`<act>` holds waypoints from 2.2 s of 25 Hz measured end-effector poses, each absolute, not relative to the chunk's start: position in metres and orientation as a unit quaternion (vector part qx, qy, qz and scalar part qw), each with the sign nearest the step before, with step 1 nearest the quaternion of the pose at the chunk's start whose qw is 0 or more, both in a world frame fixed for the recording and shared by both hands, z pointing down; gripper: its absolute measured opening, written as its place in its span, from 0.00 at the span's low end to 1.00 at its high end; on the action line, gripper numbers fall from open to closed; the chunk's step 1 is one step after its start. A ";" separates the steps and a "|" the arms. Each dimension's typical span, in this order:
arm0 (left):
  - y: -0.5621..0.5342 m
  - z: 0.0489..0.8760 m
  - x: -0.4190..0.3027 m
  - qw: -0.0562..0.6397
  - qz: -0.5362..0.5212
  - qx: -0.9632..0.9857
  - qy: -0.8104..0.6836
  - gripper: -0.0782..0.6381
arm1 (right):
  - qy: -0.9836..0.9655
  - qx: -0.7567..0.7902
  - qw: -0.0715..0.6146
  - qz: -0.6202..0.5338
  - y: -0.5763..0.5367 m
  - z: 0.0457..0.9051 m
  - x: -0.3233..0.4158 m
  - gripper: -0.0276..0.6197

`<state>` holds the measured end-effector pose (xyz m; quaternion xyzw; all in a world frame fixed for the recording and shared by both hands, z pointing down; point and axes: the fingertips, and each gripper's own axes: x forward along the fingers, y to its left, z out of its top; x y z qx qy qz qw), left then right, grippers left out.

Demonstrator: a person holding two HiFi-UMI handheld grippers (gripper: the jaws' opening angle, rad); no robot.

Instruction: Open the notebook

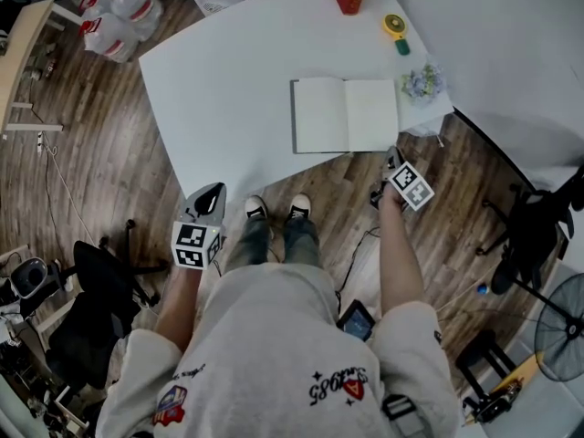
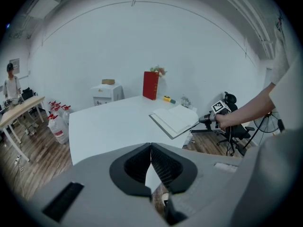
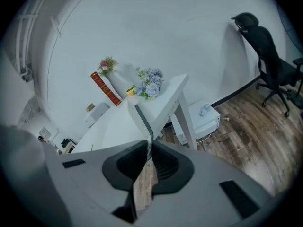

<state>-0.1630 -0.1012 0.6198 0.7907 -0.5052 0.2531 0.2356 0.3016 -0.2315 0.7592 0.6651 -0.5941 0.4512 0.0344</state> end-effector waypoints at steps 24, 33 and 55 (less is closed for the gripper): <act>-0.099 0.616 -0.152 0.226 0.254 0.807 -0.484 0.12 | -0.566 0.660 -0.022 0.493 -0.187 0.763 0.311 0.10; -0.122 0.597 -0.129 0.201 0.239 0.833 -0.456 0.12 | -0.646 0.636 0.064 0.416 -0.175 0.718 0.280 0.05; -0.180 0.493 -0.057 0.106 0.147 0.903 -0.389 0.12 | -0.762 0.610 0.121 0.179 -0.165 0.537 0.196 0.05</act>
